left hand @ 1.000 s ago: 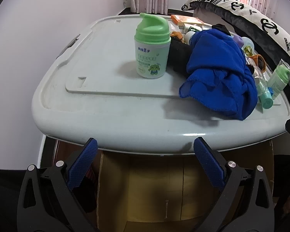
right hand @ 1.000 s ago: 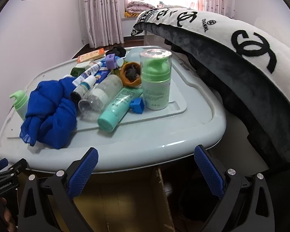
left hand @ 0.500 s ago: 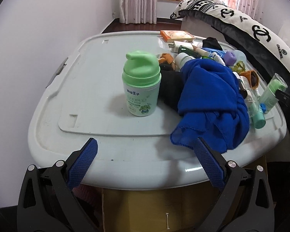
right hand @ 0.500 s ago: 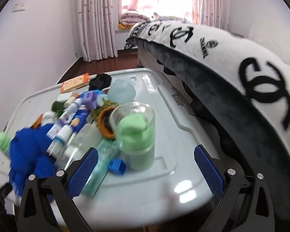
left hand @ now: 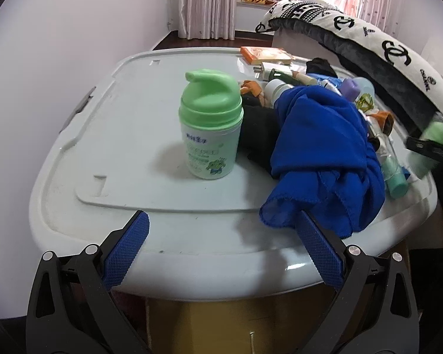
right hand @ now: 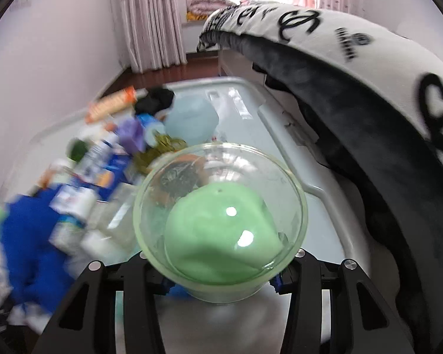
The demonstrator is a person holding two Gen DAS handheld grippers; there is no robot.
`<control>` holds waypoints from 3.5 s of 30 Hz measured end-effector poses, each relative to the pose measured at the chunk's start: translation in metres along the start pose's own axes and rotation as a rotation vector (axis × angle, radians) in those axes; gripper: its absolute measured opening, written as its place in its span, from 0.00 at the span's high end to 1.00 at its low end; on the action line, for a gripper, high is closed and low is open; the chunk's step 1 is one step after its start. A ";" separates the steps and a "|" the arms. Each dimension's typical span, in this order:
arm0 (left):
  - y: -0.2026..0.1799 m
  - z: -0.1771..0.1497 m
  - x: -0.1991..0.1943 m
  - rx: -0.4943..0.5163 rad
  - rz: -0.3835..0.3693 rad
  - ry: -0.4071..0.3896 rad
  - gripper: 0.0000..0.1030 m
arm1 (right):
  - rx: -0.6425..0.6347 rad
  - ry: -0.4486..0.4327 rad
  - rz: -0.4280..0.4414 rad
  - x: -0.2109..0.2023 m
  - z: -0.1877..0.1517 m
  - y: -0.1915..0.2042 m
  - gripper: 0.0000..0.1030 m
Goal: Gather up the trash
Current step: 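Drop the clear green-lidded cup with the right tool while the left tool drops the green-capped jar, then grasp the blue cloth with the left tool and lift it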
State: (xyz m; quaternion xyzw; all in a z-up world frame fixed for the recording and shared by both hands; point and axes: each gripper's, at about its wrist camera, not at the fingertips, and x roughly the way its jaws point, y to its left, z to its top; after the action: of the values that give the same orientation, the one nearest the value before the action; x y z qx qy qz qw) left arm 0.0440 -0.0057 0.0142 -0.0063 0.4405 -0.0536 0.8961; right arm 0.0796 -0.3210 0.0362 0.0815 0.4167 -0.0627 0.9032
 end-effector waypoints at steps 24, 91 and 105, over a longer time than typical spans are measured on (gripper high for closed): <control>0.037 0.054 -0.031 -0.187 -0.073 -0.169 0.05 | -0.024 -0.031 0.096 -0.024 -0.015 0.013 0.55; -0.096 0.052 0.033 0.218 -0.048 0.067 0.15 | -0.007 0.048 0.231 -0.074 -0.083 -0.008 0.17; -0.060 0.046 -0.066 0.156 -0.141 -0.096 0.89 | -0.050 0.045 0.196 -0.075 -0.083 -0.001 0.28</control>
State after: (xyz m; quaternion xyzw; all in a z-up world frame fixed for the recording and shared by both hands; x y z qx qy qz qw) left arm 0.0354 -0.0607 0.0981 0.0299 0.3899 -0.1503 0.9080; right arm -0.0308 -0.3023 0.0400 0.1005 0.4284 0.0384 0.8971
